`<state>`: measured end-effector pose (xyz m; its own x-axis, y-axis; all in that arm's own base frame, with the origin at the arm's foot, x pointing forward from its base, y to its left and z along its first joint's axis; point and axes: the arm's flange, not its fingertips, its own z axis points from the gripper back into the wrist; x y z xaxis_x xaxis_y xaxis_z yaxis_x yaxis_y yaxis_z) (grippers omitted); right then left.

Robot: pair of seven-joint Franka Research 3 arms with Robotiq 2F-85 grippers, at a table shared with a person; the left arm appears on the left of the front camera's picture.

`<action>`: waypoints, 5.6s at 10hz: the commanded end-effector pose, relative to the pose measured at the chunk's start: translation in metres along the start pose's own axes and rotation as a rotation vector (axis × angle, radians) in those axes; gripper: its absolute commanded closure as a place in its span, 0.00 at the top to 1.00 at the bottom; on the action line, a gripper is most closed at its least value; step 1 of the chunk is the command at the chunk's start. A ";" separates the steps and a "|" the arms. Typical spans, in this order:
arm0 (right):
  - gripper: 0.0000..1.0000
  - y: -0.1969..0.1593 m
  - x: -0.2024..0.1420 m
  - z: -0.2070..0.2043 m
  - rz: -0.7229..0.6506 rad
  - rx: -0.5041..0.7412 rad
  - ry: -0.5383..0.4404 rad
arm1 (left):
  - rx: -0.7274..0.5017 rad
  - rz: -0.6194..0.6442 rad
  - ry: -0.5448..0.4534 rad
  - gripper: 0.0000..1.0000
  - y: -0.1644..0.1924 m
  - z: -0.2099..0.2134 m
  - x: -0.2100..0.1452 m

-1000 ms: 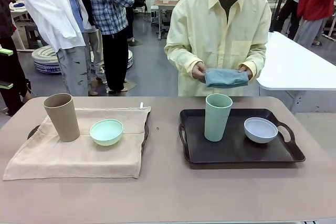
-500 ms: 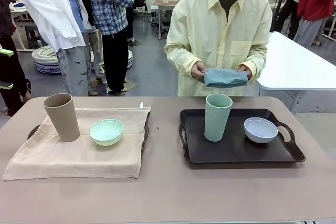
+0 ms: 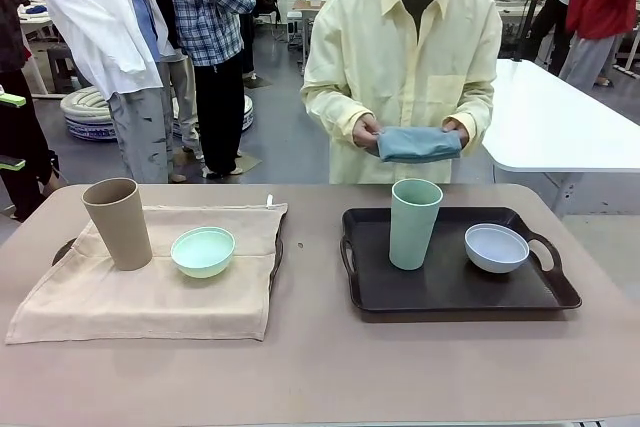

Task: Set up a tray with a mat and arrange the tableware.
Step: Pick up the Picnic Bowl and Reusable plastic cup from the Handle tray in front of the human's position and hold them in the air.

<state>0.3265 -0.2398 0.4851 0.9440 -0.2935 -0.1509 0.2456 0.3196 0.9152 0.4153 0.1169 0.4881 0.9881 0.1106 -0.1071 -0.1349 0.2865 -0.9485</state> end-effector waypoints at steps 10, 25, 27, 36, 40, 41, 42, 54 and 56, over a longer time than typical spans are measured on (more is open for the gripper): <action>0.83 0.080 0.014 -0.080 -0.068 -0.430 -0.049 | 0.570 -0.601 0.116 1.00 -0.159 -0.157 -0.018; 0.83 0.051 0.047 -0.217 -0.231 -0.853 -0.021 | 0.886 -1.017 0.382 1.00 -0.149 -0.360 -0.008; 0.83 0.059 0.055 -0.226 -0.213 -0.902 -0.039 | 0.893 -1.169 0.408 1.00 -0.150 -0.377 0.000; 0.83 0.047 0.092 -0.274 -0.128 -1.115 0.002 | 0.578 -1.799 0.523 1.00 -0.146 -0.538 0.040; 0.83 0.046 0.096 -0.273 -0.129 -1.078 0.005 | 0.331 -1.762 0.457 1.00 -0.119 -0.519 0.046; 0.83 0.047 0.097 -0.274 -0.126 -1.066 0.004 | 0.265 -1.748 0.446 1.00 -0.117 -0.510 0.044; 0.83 0.049 0.098 -0.274 -0.124 -1.047 -0.008 | 0.250 -1.726 0.424 1.00 -0.113 -0.504 0.042; 0.83 0.003 0.121 -0.295 0.116 -1.128 0.062 | 0.165 -1.767 0.284 1.00 -0.050 -0.531 0.071; 0.83 -0.007 0.126 -0.300 0.137 -1.119 0.059 | 0.146 -1.790 0.284 1.00 -0.033 -0.542 0.074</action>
<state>0.5109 -0.0072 0.3556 0.9735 -0.1775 -0.1441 0.1904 0.9784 0.0811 0.5368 -0.4013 0.3587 -0.0612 -0.5584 0.8273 0.9978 -0.0539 0.0375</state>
